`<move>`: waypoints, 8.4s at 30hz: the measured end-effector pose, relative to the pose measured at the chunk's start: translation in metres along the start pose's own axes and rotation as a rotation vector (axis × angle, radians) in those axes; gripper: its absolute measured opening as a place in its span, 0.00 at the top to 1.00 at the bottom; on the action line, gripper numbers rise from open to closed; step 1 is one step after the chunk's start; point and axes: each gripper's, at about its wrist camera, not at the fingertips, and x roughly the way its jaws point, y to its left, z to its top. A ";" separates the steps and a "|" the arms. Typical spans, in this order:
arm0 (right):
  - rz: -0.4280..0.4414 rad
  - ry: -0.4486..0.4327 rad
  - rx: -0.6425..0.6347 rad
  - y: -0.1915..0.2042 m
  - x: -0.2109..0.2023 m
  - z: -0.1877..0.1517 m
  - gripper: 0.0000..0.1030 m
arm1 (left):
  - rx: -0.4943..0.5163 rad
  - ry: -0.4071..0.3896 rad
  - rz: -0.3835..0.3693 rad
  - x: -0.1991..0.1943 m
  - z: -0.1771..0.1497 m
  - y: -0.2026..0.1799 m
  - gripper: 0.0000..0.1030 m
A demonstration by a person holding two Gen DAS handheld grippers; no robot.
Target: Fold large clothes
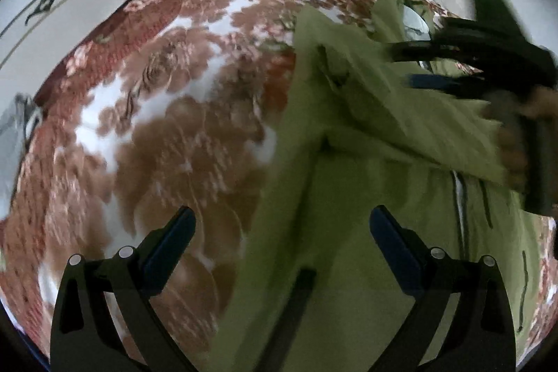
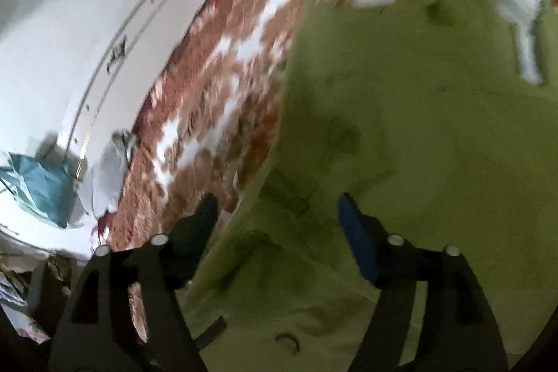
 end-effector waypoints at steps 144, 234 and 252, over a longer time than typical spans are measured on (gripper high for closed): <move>-0.448 -0.133 -0.085 -0.286 -0.040 0.276 0.94 | 0.460 0.019 -0.479 0.302 0.446 -0.276 0.96; -0.274 0.046 0.204 -0.272 -0.058 0.082 0.63 | 0.071 0.317 -0.546 0.266 0.257 -0.171 0.54; -0.327 -0.084 0.055 -0.256 -0.069 0.120 0.93 | 0.204 0.192 -0.526 0.258 0.306 -0.192 0.96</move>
